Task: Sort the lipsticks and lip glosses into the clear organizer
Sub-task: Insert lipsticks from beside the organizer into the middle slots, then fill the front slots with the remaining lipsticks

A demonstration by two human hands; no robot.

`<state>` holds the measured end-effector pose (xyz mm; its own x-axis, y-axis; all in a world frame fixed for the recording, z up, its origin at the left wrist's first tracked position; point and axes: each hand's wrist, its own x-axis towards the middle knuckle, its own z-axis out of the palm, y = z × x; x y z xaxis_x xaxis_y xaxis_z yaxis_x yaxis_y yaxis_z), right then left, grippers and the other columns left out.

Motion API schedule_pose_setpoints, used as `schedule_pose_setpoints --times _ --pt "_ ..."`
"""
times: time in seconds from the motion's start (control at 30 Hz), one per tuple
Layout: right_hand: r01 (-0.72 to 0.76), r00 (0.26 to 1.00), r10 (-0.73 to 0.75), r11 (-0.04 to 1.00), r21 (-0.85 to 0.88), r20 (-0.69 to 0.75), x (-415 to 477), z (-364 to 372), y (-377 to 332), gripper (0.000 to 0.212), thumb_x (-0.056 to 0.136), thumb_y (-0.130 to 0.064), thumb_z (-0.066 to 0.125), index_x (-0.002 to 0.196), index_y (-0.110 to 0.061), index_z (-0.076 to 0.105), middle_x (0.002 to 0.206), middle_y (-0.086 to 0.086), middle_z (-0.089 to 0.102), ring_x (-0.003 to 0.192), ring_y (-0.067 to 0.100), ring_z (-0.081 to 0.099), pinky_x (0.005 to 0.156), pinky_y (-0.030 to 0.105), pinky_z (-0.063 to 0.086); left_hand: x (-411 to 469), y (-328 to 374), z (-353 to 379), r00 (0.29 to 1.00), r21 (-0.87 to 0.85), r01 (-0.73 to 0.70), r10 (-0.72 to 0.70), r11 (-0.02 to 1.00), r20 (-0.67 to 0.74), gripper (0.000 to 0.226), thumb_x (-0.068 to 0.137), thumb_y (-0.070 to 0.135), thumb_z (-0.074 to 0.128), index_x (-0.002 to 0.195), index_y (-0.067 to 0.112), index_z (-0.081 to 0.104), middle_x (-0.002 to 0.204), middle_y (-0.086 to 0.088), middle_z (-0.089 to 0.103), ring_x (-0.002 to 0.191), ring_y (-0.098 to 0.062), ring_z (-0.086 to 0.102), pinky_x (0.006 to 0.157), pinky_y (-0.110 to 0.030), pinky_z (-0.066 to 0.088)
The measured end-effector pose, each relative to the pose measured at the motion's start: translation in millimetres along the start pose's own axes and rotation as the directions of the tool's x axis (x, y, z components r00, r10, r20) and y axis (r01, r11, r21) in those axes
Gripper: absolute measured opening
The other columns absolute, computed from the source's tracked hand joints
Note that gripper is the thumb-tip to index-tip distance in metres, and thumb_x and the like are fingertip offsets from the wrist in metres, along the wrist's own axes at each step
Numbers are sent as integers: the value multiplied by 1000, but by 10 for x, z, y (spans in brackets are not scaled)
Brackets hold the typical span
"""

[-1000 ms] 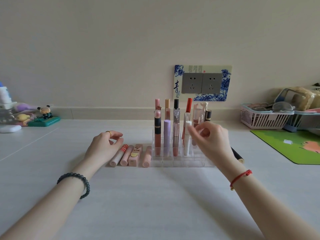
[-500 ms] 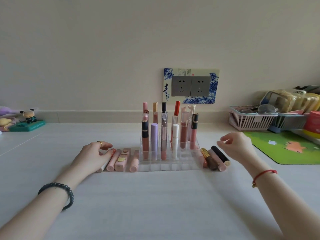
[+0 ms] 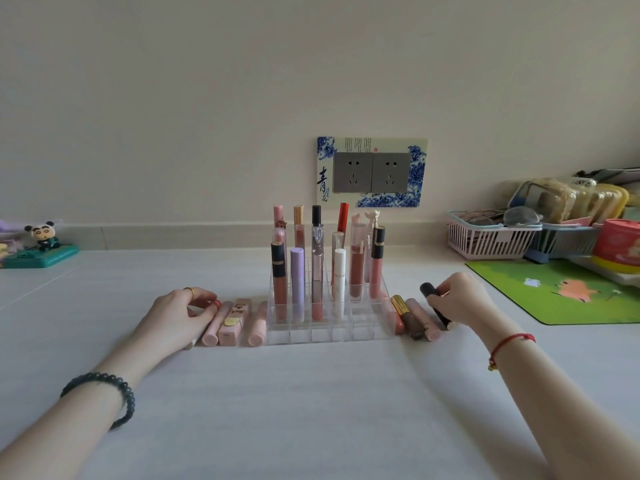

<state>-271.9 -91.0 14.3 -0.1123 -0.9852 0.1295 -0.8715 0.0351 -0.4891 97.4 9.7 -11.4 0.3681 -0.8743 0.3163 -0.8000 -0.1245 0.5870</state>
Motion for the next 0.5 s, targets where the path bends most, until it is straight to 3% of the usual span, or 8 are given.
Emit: schedule_pose_setpoints --times 0.1,0.17,0.27,0.4,0.43,0.5 --pt "101 986 -79 983 156 -145 -38 -107 -28 21 82 -12 54 86 4 67 72 17 64 54 20 52 47 21 38 -10 27 -3 1000 1 5 -5 1000 1 17 84 26 60 100 22 66 78 9 64 76 -30 68 52 -24 49" --pt "213 955 -129 925 315 -268 -88 -171 -84 23 82 -11 54 101 -1 64 79 13 63 68 25 59 59 30 50 -11 41 -1 1000 5 1 -1 1000 -6 17 84 24 60 100 20 66 77 8 64 76 -32 68 47 -19 47" --pt "339 909 -157 815 470 -386 -168 -235 -188 35 84 -15 54 119 -10 52 89 5 57 73 16 56 58 26 46 -10 50 -9 1000 -2 -2 2 1000 -10 16 85 22 59 99 22 64 84 5 66 68 -27 67 41 -15 42" --pt "460 855 -171 686 563 -491 -272 -293 -296 32 85 -17 53 117 -22 49 88 5 58 69 10 57 48 11 41 -6 58 -13 1000 6 0 0 1000 -16 21 85 22 58 104 18 65 97 0 69 71 -20 62 55 -23 43" --pt "479 849 -175 655 585 -499 -303 -303 -318 31 85 -17 54 115 -24 49 88 6 58 71 14 59 49 12 43 -4 59 -10 1000 15 1 0 1000 -19 22 85 22 58 106 16 65 99 -2 69 76 -19 60 60 -24 43" --pt "491 856 -199 598 633 -477 -372 -306 -369 27 85 -15 56 108 -26 49 85 5 60 77 21 63 61 24 53 -1 57 -6 1000 23 -1 1 1000 -21 24 85 21 58 108 16 65 102 -3 70 84 -18 58 67 -25 41"
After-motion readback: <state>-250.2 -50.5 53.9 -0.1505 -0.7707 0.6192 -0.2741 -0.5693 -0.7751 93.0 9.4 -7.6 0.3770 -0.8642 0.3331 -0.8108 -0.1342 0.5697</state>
